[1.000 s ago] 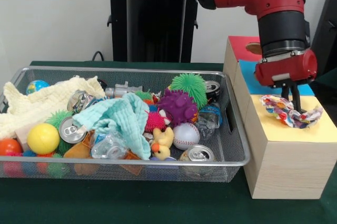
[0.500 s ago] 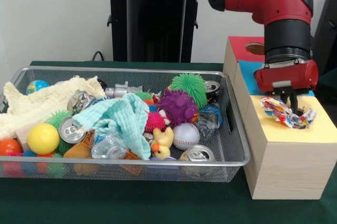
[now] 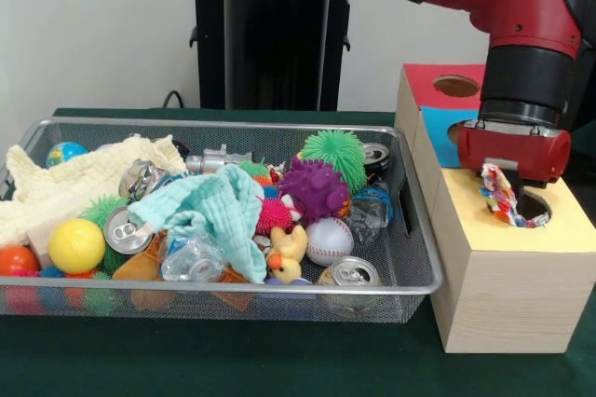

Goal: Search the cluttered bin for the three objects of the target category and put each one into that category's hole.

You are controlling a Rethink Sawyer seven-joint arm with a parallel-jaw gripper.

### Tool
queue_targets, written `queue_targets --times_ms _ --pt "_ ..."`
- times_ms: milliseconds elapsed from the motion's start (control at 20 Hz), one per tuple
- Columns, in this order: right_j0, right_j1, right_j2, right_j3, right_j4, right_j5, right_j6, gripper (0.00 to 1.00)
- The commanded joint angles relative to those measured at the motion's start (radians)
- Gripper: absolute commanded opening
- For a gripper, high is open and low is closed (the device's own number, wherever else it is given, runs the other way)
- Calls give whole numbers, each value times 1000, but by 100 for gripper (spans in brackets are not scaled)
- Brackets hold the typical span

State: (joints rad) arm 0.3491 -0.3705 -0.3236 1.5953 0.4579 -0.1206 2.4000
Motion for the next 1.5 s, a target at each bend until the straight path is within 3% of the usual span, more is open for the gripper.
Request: queue_targets --times_ms 50,200,350,550,800,1300,1350,1500 --pt "-150 149 39 -67 -162 329 -158 0" --pt "-187 132 85 -87 -236 415 -168 0" --pt "-263 107 194 -87 -326 467 -227 0" --pt "-321 95 282 -91 -420 520 -280 0" --pt "-357 91 337 -107 -512 574 -280 0" --pt "-394 61 408 -102 -645 474 -199 0" --pt "-397 56 415 -98 -678 455 -187 100" --pt "-422 45 446 -73 -694 445 -195 100"
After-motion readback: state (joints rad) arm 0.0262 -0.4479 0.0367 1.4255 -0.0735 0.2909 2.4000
